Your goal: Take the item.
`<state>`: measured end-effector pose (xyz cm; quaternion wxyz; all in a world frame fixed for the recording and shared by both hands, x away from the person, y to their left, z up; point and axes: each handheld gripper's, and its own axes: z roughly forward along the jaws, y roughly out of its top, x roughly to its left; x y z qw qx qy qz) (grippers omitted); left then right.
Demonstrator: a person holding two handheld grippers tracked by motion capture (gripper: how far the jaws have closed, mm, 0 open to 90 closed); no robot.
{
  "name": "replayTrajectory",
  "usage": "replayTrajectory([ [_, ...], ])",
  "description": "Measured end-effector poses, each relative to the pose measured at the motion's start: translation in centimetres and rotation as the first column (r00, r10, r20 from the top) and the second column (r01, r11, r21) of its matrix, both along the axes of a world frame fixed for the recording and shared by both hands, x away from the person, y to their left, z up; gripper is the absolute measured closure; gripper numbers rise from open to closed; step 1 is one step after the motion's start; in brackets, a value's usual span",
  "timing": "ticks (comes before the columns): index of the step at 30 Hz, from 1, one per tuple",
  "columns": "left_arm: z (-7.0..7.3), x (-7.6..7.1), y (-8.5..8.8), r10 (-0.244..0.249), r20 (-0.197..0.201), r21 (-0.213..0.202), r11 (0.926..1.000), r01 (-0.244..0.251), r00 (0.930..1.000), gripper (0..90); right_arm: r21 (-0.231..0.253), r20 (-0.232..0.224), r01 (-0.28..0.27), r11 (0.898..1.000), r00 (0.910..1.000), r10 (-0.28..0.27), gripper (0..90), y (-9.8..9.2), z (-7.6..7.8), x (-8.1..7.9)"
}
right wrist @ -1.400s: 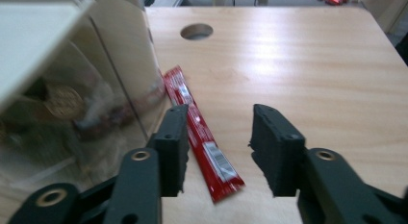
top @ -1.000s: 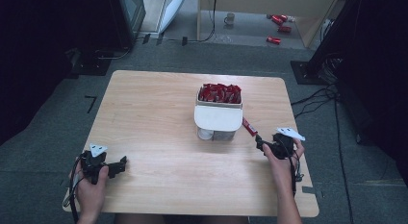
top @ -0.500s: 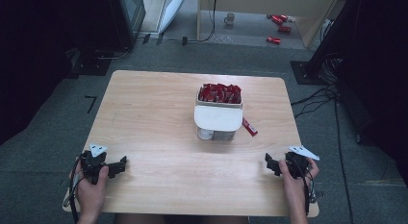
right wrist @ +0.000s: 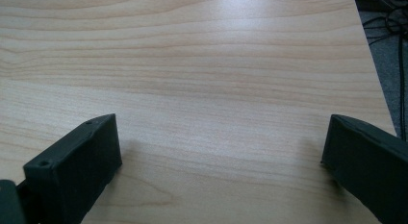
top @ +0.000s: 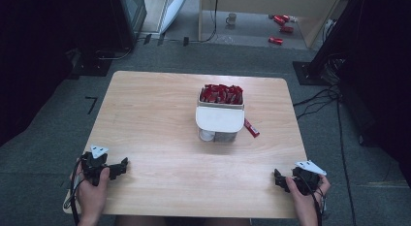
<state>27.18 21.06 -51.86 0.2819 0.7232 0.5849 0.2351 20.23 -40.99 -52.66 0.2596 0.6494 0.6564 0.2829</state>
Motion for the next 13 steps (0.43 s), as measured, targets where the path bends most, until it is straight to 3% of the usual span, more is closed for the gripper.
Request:
replayTrajectory([
  [13, 0.01, 0.0, 0.0, 0.0, 0.0, -0.001, 1.0, 0.0, 1.0, 0.0, 0.001, 0.0, -0.002, 1.0, 1.0, 0.002, 0.0, 0.02, -0.01, 0.01],
])
